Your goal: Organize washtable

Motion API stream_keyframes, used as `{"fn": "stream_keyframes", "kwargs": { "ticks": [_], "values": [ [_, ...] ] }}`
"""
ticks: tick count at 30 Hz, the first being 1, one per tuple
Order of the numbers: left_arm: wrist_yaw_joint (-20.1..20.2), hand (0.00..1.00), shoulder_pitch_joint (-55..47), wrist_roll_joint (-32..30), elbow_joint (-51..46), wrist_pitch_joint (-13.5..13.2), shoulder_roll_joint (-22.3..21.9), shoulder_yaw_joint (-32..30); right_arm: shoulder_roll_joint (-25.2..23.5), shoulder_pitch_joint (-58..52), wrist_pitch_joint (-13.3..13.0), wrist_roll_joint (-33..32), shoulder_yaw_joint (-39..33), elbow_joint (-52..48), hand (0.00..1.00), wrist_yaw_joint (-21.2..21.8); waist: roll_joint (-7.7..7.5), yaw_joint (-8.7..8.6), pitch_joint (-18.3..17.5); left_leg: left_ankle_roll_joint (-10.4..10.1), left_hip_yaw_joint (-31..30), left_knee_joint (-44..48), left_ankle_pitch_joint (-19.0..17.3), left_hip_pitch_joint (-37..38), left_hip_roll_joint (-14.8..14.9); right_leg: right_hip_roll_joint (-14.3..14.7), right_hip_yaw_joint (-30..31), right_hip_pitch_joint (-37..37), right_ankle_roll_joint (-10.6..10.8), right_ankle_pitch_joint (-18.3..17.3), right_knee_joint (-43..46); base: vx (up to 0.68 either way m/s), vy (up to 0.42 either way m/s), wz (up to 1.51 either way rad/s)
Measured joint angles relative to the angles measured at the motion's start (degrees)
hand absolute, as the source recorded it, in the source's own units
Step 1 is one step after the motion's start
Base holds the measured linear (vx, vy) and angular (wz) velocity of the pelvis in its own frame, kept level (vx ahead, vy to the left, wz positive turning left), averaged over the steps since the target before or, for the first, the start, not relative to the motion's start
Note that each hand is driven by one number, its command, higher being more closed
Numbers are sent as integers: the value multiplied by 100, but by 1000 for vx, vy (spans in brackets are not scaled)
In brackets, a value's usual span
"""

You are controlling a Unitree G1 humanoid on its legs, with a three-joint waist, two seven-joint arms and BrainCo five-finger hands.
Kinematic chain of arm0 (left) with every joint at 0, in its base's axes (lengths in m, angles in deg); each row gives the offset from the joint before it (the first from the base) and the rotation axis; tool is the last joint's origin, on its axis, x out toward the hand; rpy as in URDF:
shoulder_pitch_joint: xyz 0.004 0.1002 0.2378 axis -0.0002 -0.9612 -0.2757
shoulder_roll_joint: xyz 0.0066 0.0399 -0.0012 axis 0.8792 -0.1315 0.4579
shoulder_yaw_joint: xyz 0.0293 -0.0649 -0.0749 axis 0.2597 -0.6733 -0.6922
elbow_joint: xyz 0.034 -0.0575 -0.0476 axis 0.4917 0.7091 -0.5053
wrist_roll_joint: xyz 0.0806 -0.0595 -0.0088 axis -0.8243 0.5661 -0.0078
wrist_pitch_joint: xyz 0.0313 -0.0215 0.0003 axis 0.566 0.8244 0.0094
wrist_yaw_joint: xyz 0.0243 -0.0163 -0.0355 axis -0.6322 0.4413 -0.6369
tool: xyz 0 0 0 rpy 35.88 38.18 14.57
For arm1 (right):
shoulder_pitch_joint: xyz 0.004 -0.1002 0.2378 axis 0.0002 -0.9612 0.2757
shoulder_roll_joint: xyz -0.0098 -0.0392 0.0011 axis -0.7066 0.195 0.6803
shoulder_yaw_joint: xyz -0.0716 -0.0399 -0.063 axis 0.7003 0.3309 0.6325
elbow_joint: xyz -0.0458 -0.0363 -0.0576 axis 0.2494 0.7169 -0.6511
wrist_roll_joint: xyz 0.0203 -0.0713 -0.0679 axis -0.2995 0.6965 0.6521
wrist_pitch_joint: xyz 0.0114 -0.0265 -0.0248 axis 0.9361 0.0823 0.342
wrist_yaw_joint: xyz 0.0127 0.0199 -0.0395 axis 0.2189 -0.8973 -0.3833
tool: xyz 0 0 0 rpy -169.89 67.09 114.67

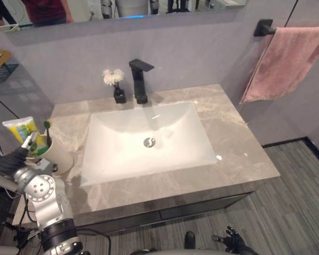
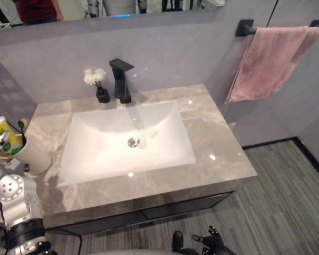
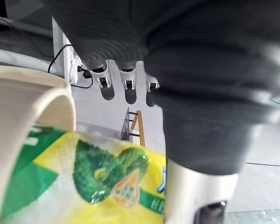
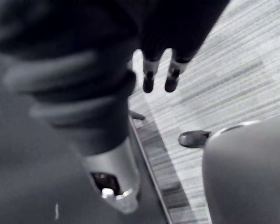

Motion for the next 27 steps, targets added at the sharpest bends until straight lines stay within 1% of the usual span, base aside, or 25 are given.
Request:
{"fn": "stream_keyframes", "kwargs": {
  "ticks": [9, 13, 16, 21, 24, 27],
  "values": [
    [-1, 0, 8, -106, -509, -45, 93, -186, -3, 0, -9, -12, -14, 6, 0, 4, 13, 9, 7, 1, -1, 22, 2, -8, 5, 0, -3, 2, -2, 1, 0, 0, 0, 0],
    [-1, 0, 10, -105, -854, -82, 93, -196, -8, -6, -9, -12, -13, 18, 0, 19, 5, 57, 3, 3, -9, 60, 0, -31, 9, 0, -11, 2, -13, 9, 0, 0, 0, 0],
    [1, 0, 82, -106, -948, -174, 92, -201, -6, -33, -9, -15, -18, 21, 0, 19, -4, 147, -3, 11, -18, 112, -7, -60, 17, 0, -21, 1, -26, 19, 0, -2, -2, 1],
    [11, 0, 43, -105, -1295, -237, 82, -221, -9, -36, -9, -20, -12, 65, 0, 25, -50, 156, -31, 11, -98, 170, -7, -122, 28, -5, -103, 1, -32, 23, 0, -22, -31, 8],
    [111, 0, -73, -107, -1624, -329, -17, -235, -6, -27, -25, -39, -13, 110, 0, 26, -57, 164, -36, 10, -113, 213, -7, -154, 34, -8, -115, -4, -34, 24, 0, -7, -11, 1],
    [147, 0, -332, -98, -1957, -441, -288, -340, -8, 6, -58, -55, -12, 171, 0, 26, -57, 162, -36, 10, -116, 213, -7, -155, 36, -9, -123, -4, -35, 25, 0, -3, -10, 0]
  ]
}}
